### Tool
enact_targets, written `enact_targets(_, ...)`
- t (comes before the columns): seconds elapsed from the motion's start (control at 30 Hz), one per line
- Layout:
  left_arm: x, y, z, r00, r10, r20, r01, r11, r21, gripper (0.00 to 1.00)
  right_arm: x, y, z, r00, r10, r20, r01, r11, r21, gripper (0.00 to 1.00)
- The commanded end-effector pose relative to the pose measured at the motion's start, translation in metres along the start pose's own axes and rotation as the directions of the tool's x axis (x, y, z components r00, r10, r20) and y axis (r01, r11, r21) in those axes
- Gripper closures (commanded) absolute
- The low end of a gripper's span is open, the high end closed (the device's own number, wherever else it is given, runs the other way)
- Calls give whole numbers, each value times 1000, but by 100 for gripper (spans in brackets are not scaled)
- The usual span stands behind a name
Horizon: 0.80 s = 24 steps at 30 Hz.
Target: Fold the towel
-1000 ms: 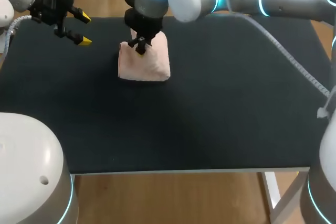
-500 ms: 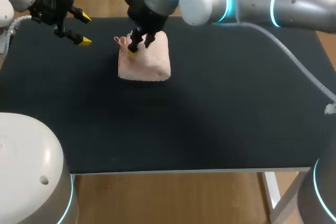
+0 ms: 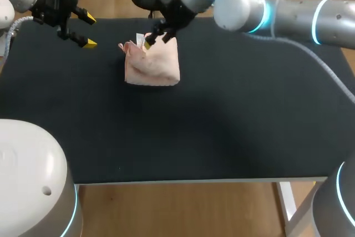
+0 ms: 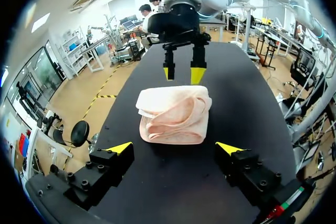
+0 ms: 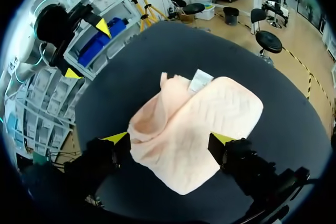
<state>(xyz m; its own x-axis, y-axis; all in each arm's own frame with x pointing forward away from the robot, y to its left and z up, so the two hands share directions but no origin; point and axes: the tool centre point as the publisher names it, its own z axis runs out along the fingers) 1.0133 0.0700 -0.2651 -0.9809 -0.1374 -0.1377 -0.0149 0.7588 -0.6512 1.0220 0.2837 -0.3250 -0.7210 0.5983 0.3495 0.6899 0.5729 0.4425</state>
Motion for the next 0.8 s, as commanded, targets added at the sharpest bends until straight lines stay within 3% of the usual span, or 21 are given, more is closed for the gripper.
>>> enact_targets(0.03, 1, 1, 0, 1000, 3, 3, -3, 1000, 3, 0, 1, -10, 2, 1000, -4, 2, 4, 1000, -21, 100)
enact_targets(0.3, 1, 1, 0, 1000, 3, 3, -3, 1000, 3, 0, 17, -14, 21, 997, -77, -27, 78, 997, 27, 100)
enact_targets(0.43, 1, 1, 0, 1000, 3, 3, -3, 1000, 3, 0, 24, -14, 43, 992, -118, -44, 121, 991, 66, 100)
enact_targets(0.8, 1, 1, 0, 1000, 3, 3, -3, 1000, 3, 0, 45, -22, 78, 966, -203, -162, 230, 958, 170, 100)
